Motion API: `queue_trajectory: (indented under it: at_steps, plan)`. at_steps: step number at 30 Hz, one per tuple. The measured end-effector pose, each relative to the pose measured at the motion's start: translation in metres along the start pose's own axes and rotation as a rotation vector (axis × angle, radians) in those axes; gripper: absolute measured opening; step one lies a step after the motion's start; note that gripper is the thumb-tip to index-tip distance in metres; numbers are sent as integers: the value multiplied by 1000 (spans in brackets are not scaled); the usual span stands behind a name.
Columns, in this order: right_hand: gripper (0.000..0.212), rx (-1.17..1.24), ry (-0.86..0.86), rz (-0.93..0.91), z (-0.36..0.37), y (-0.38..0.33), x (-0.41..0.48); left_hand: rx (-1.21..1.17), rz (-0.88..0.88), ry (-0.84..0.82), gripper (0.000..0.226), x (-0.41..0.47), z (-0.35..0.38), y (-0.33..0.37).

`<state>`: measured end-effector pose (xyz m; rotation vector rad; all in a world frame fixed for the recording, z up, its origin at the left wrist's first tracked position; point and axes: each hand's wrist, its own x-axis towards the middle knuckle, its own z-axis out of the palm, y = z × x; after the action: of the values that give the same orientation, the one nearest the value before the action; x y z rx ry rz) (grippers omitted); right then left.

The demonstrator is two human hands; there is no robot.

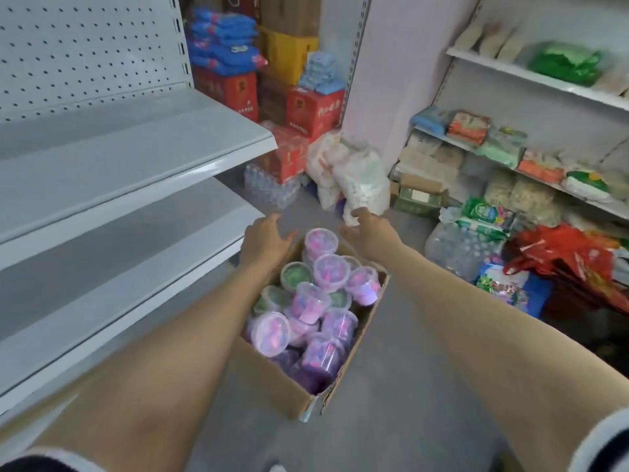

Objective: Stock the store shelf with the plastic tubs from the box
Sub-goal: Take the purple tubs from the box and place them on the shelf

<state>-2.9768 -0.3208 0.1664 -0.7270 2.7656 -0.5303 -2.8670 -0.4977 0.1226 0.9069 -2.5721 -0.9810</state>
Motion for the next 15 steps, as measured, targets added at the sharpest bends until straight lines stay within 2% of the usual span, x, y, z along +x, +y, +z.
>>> queue_trajectory:
  at_steps: [5, 8, 12, 15]
  plan:
    - [59, 38, -146, 69, 38, 37, 41, 43, -93, -107, 61, 22, 51, -24]
    - [55, 21, -246, 76, 63, 63, 67, 35, -196, -205, 48, 27, 86, -41]
    - [62, 10, -381, 94, 88, 94, 109, 15, -356, -269, 37, 36, 133, -54]
    - [61, -37, -445, 74, 105, 116, 147, 13, -479, -276, 45, 44, 171, -64]
